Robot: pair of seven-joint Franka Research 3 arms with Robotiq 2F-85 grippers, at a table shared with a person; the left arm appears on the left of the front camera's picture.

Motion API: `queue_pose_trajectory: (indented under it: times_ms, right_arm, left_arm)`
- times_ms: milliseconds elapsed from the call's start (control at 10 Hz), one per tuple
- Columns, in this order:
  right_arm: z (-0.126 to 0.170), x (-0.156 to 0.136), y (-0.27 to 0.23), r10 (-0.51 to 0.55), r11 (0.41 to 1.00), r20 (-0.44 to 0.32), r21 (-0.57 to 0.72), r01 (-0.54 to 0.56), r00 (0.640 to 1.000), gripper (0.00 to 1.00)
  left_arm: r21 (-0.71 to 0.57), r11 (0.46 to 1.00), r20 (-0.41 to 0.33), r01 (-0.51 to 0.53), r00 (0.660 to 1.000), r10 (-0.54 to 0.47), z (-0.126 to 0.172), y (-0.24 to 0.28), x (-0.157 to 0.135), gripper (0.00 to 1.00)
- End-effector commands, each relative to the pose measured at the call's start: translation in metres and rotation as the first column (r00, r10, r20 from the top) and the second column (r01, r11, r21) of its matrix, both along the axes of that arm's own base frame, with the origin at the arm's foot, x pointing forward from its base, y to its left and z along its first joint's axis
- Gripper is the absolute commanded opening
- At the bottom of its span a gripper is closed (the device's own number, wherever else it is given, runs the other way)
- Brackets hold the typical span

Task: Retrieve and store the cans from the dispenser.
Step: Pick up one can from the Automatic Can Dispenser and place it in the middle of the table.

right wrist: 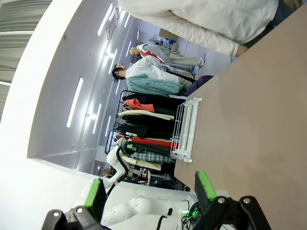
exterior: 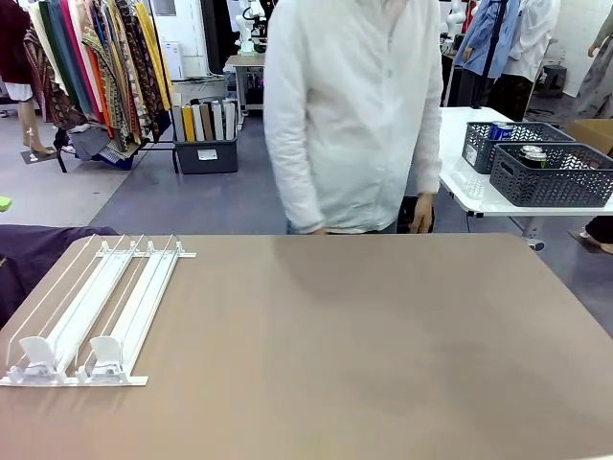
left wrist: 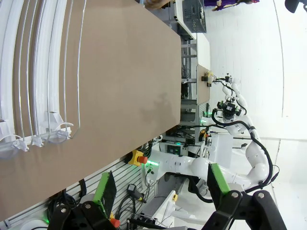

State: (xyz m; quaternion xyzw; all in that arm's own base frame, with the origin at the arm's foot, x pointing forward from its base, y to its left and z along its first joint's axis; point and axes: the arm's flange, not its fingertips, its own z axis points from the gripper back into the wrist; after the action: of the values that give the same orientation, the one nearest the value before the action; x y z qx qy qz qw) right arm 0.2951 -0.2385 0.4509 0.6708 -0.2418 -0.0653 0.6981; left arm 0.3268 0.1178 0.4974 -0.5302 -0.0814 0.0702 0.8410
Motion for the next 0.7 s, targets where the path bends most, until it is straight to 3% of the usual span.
queue_pose_trajectory:
  times_ms: [0, 600]
  right_arm:
    - [0.0027, -0.0022, 0.0000, 0.013, 1.000, 0.005, -0.013, -0.013, 1.000, 1.00]
    - [0.0027, -0.0022, 0.0000, 0.013, 1.000, 0.005, -0.013, -0.013, 1.000, 1.00]
  left_arm:
    - [-0.001, 1.000, 0.004, 0.003, 1.000, -0.003, 0.0028, 0.0000, -0.0004, 1.00]
    - [-0.001, 1.000, 0.004, 0.003, 1.000, -0.003, 0.0028, 0.0000, -0.0004, 1.00]
